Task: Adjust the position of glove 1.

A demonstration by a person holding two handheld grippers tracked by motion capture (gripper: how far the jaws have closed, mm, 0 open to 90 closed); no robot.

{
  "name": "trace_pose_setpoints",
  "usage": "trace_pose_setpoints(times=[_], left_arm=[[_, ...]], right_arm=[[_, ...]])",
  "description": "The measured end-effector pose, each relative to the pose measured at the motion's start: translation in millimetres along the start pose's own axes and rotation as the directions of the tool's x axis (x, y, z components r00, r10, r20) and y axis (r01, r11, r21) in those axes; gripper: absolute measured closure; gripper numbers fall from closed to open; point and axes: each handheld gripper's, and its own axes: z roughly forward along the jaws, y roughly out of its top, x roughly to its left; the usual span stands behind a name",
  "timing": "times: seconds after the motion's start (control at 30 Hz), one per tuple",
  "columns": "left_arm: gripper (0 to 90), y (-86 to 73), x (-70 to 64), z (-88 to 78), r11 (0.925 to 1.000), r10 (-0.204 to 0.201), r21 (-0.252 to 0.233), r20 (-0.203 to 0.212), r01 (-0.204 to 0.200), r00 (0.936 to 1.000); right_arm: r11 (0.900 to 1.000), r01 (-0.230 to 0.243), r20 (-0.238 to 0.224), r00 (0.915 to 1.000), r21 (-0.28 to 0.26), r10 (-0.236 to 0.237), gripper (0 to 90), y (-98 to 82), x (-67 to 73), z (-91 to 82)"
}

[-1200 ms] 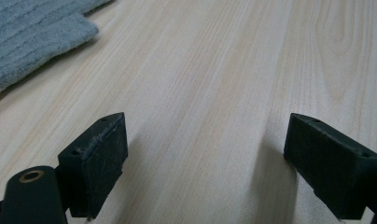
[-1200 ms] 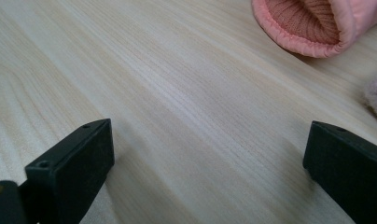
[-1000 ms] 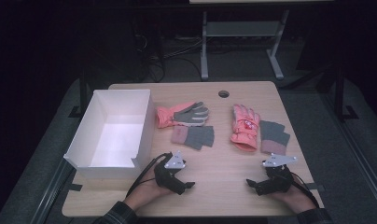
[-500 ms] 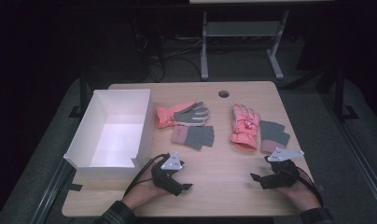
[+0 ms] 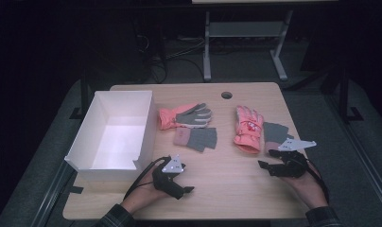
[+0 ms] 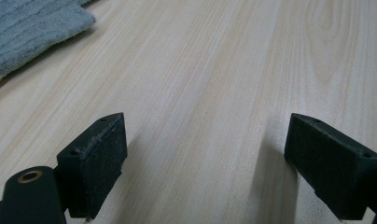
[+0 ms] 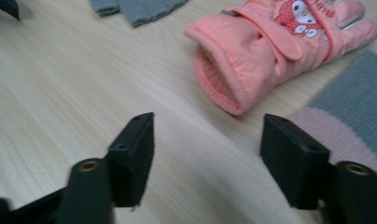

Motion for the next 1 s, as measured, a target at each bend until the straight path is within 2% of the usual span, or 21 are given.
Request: trace_pose_setpoints(times=[0.07, 0.3, 0.33, 0.37, 0.43, 0.6, 0.63, 0.8, 1.0], left_arm=[[12.3, -0.1, 0.7, -0.4, 1.0, 0.007, 0.004, 0.003, -0.007, 1.0], [12.4, -0.1, 0.5, -0.3, 1.0, 0.003, 0.002, 0.003, -0.003, 1.0], [12.4, -0.1, 0.3, -0.2, 1.0, 0.001, 0.0, 0.002, -0.001, 1.0], [12.4, -0.1, 0.3, -0.2, 1.0, 0.001, 0.0, 0.002, -0.001, 1.0], [12.4, 0.1, 0.2, -0.4, 1.0, -0.001, 0.002, 0.003, 0.001, 1.0], [12.4, 0.0, 0.3, -0.3, 1.0, 0.0, 0.001, 0.003, 0.0, 1.0], [12.4, 0.0, 0.3, -0.3, 1.0, 0.0, 0.001, 0.003, 0.0, 1.0], [12.4, 0.2, 0.4, -0.5, 1.0, 0.001, 0.005, 0.004, -0.001, 1.0], [12.4, 0.2, 0.1, -0.4, 1.0, -0.002, 0.003, 0.004, 0.002, 1.0]], right_arm=[[1.0, -0.01, 0.002, 0.9999, -0.005, 0.01, 40.5, 2.3, -4.2, -1.4], [0.999, -0.053, 0.028, 0.9982, -0.003, 0.053, 46.3, 8.6, -16.6, 1.3], [0.999, -0.054, 0.053, 0.9971, 0.003, 0.054, 48.8, 11.5, -22.1, 2.8], [0.999, -0.054, 0.053, 0.9971, 0.003, 0.054, 48.8, 11.5, -22.1, 2.8], [0.998, -0.067, 0.085, 0.9941, 0.004, 0.067, 52.7, 15.1, -28.9, 3.4], [0.996, -0.091, 0.114, 0.9894, 0.002, 0.09, 56.0, 17.2, -39.8, 5.1], [0.994, -0.112, 0.126, 0.9857, 0.002, 0.111, 58.0, 17.9, -47.3, 7.5], [0.99, -0.14, 0.158, 0.9777, 0.002, 0.138, 59.7, 21.1, -61.6, 13.2], [0.985, -0.173, 0.171, 0.9704, -0.001, 0.17, 62.4, 19.3, -75.8, 20.7]])
